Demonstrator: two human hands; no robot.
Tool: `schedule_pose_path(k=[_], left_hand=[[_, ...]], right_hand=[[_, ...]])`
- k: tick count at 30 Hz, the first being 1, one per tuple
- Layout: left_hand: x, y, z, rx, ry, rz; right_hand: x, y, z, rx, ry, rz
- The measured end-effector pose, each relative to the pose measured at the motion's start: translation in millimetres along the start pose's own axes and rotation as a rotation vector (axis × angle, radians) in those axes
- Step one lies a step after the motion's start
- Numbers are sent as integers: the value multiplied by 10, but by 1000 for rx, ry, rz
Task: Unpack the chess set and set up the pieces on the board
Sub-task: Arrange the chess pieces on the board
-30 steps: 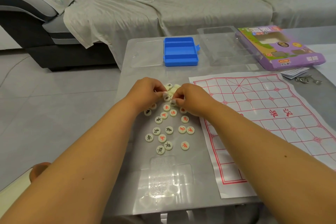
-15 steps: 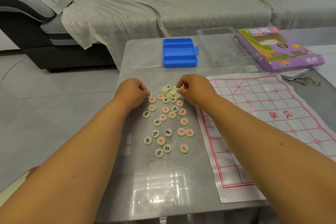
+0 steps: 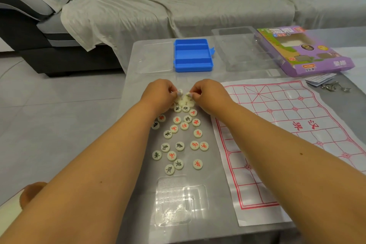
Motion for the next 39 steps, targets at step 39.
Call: schedule_pose_path(k=[39], left_hand=[[-37,-73,-33,-227,149,208]], right_hand=[[47,-62,39,-142,-91,3]])
Point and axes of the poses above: each hand's wrist, its own z-axis towards the middle knuckle, its own y-axis out of the palm, x = y × z, the point moved 7 cm from there along z, towards the middle knuckle, and after that the axes turned 7 degrees about x, right-handed, at the moved point
